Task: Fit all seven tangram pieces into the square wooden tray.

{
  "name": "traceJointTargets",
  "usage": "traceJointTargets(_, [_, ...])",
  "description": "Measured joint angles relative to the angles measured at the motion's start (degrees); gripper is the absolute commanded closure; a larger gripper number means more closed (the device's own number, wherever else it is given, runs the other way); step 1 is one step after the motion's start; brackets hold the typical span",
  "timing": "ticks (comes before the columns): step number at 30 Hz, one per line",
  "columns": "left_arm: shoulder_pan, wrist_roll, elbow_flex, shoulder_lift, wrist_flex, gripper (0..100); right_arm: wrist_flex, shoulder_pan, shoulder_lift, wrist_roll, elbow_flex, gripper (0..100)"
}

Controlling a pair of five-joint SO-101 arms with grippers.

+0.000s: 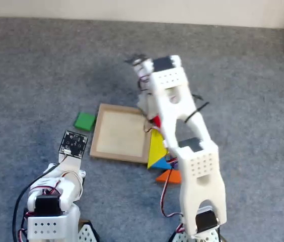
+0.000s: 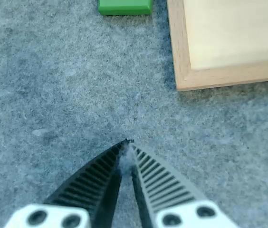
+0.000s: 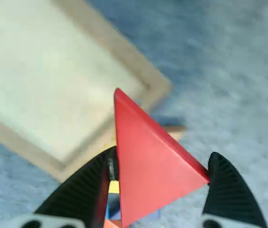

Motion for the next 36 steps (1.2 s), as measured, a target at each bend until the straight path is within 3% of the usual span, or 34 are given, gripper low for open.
traceJointTargets(9, [0.00,0.00,0.00,0.00,0.00,100,0.00,-10.90,0.00,9.14,0.00,77.4])
traceJointTargets(19, [0.00,0.00,0.00,0.00,0.00,100,0.00,-16.88,0.00,18.37,0.00,76.5])
traceJointTargets(27, [0.00,0.00,0.00,0.00,0.00,100,0.09,-17.67,0.00,18.73,0.88,59.7])
traceJointTargets(32, [0.00,0.00,0.00,0.00,0.00,100,0.18,-17.67,0.00,18.73,1.93,67.0])
traceJointTargets(36, [0.00,0.00,0.00,0.00,0.00,100,0.18,-17.67,0.00,18.73,1.93,88.2])
